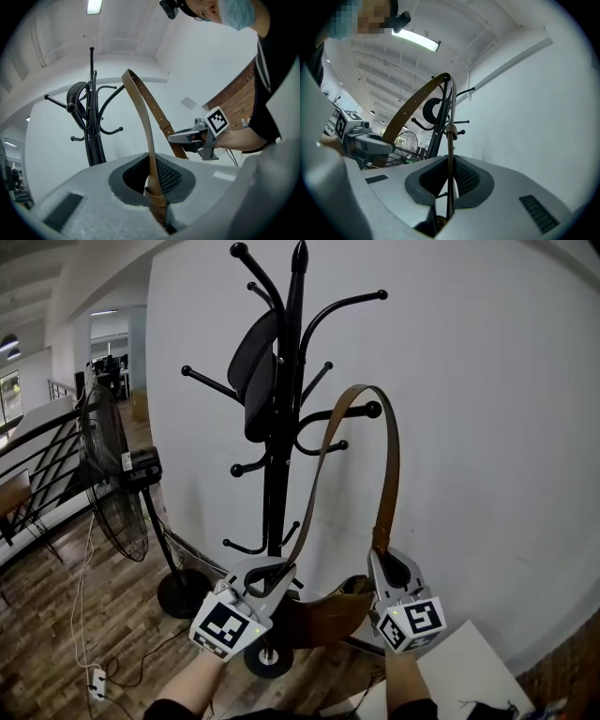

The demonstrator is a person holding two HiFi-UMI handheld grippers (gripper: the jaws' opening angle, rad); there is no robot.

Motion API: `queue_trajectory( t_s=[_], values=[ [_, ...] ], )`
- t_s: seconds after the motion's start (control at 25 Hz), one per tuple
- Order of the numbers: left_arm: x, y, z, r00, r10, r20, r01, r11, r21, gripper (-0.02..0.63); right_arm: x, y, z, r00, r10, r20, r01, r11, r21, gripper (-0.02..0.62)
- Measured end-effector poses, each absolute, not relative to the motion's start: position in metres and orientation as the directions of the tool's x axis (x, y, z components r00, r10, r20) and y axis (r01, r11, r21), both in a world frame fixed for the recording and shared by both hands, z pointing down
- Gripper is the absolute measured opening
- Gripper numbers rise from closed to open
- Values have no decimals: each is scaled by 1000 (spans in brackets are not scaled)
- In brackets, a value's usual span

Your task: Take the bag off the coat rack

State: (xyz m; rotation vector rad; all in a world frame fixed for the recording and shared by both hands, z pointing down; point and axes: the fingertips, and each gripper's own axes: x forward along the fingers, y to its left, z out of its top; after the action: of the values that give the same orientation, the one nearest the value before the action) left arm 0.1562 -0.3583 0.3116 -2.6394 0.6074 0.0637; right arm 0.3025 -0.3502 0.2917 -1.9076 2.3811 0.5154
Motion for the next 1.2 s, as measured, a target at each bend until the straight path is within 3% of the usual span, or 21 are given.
queue_trajectory(
  t_s=[0.84,1.2],
  values=[
    [115,-327,324,944,-301,-137,-329,-893,-306,12,268,-271,293,-101,-954,-281,-984,53,173,28],
    [81,-323,357,955,-277,-102,-294,-929,-226,12,234,-247,327,-49,-973,-227,-993,22,120,28]
  ],
)
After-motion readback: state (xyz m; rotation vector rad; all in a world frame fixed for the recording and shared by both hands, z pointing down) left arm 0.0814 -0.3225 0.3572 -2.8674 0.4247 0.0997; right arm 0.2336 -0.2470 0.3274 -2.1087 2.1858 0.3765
